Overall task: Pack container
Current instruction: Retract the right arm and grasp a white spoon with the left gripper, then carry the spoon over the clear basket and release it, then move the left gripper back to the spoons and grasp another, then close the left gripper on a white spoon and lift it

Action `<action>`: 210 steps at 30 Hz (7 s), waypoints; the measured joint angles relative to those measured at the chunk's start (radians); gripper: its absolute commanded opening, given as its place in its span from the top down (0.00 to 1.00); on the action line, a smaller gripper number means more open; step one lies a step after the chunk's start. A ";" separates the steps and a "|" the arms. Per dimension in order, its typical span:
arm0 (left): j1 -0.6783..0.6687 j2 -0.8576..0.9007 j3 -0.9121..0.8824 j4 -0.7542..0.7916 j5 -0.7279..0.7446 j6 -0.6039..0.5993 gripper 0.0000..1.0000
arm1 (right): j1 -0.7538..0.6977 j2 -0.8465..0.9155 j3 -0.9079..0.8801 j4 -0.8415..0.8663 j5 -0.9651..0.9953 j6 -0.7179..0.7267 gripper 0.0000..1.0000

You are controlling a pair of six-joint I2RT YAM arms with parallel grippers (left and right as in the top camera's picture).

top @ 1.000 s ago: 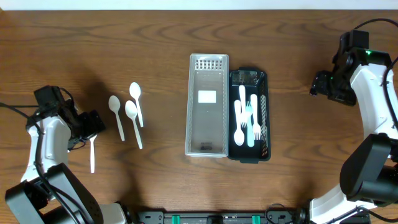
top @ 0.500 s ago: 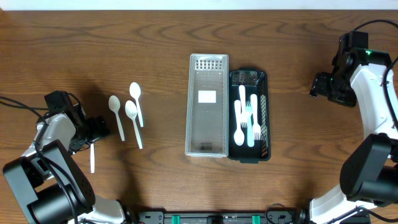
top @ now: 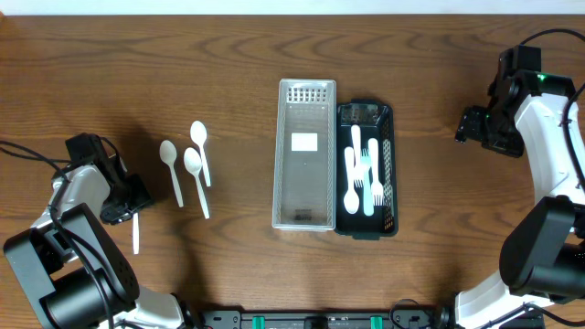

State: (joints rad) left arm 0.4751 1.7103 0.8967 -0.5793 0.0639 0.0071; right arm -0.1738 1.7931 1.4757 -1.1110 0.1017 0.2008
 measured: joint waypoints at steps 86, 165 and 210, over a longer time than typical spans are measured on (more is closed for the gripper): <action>-0.496 -0.169 0.666 -0.508 -0.090 -0.190 0.12 | 0.000 0.000 0.000 0.004 0.000 -0.001 0.24; -0.319 0.175 0.483 -0.396 -0.094 -0.103 0.94 | -0.047 0.000 0.000 -0.014 0.000 -0.003 0.24; -0.304 0.246 0.523 -0.379 -0.094 -0.507 0.45 | -0.047 0.000 0.000 0.000 -0.023 -0.004 0.23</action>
State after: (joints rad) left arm 0.1711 1.9564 1.4193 -0.9581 -0.0299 -0.4999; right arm -0.2203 1.7931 1.4754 -1.1107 0.0792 0.1967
